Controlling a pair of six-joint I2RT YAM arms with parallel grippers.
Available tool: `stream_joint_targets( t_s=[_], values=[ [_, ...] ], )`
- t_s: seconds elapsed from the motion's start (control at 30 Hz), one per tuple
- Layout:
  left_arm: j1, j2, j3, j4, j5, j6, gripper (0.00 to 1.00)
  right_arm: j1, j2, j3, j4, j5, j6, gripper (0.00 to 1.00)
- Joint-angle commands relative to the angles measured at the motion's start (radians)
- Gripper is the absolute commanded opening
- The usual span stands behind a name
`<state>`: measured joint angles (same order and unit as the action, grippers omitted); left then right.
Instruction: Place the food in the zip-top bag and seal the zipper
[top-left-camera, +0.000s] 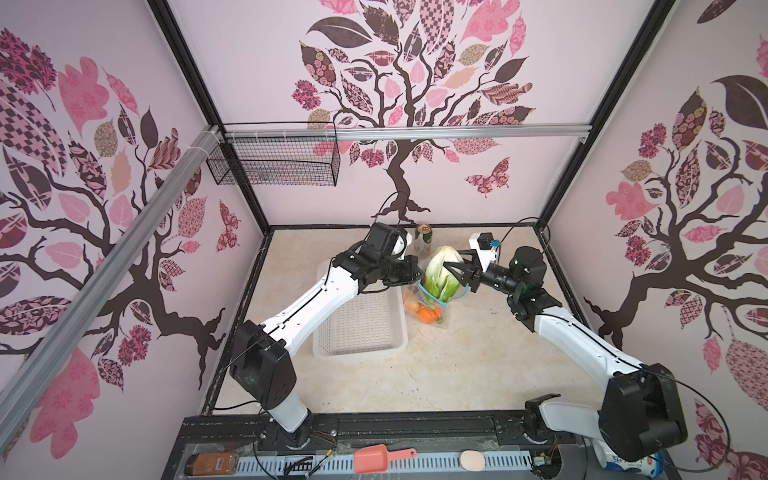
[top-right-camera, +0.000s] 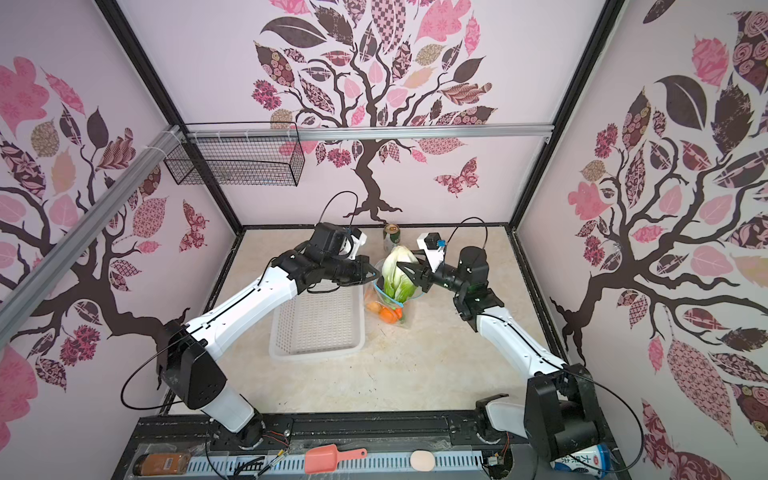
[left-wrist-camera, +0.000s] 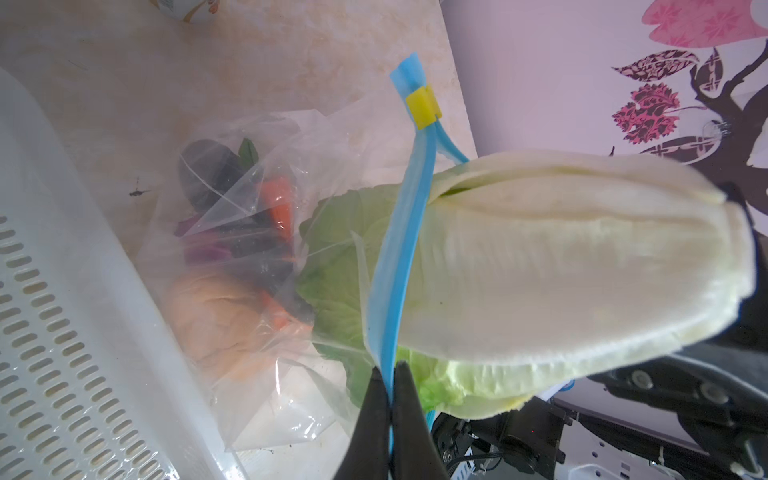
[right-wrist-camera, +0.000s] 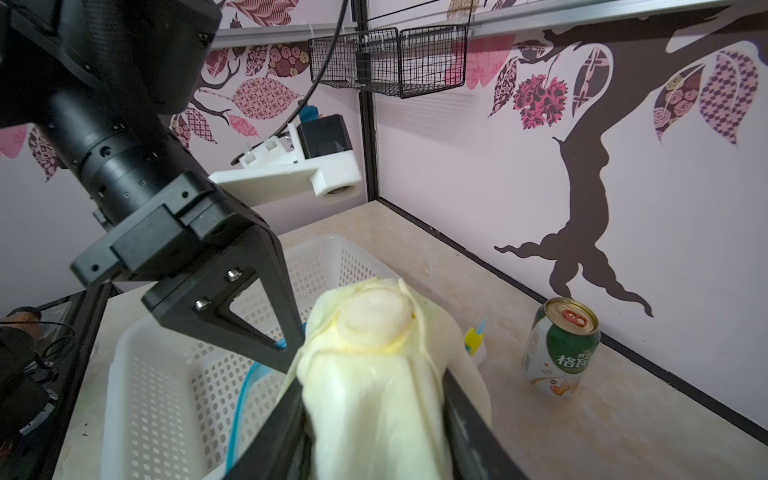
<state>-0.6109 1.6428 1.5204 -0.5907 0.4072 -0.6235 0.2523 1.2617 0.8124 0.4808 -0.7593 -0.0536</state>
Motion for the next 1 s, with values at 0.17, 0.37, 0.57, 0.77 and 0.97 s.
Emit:
stream_joint_targets(
  t_s=[0.17, 0.37, 0.57, 0.77, 0.97],
  values=[
    [0.043, -0.041, -0.045, 0.133, 0.021, -0.077, 0.05, 0.081, 0.043, 0.034, 0.027, -0.012, 0.006, 0.69],
    [0.088, -0.084, -0.109, 0.147, 0.005, -0.073, 0.05, 0.081, 0.024, 0.041, 0.049, -0.021, 0.047, 0.77],
    [0.13, -0.093, -0.166, 0.159, -0.01, -0.082, 0.04, 0.081, -0.011, 0.084, -0.041, -0.006, 0.082, 0.89],
    [0.159, -0.091, -0.225, 0.183, 0.009, -0.083, 0.04, 0.081, -0.031, 0.08, -0.082, 0.073, 0.119, 0.9],
    [0.159, -0.102, -0.242, 0.184, 0.009, -0.068, 0.04, 0.081, -0.016, 0.147, -0.386, 0.305, 0.162, 0.79]
  ],
)
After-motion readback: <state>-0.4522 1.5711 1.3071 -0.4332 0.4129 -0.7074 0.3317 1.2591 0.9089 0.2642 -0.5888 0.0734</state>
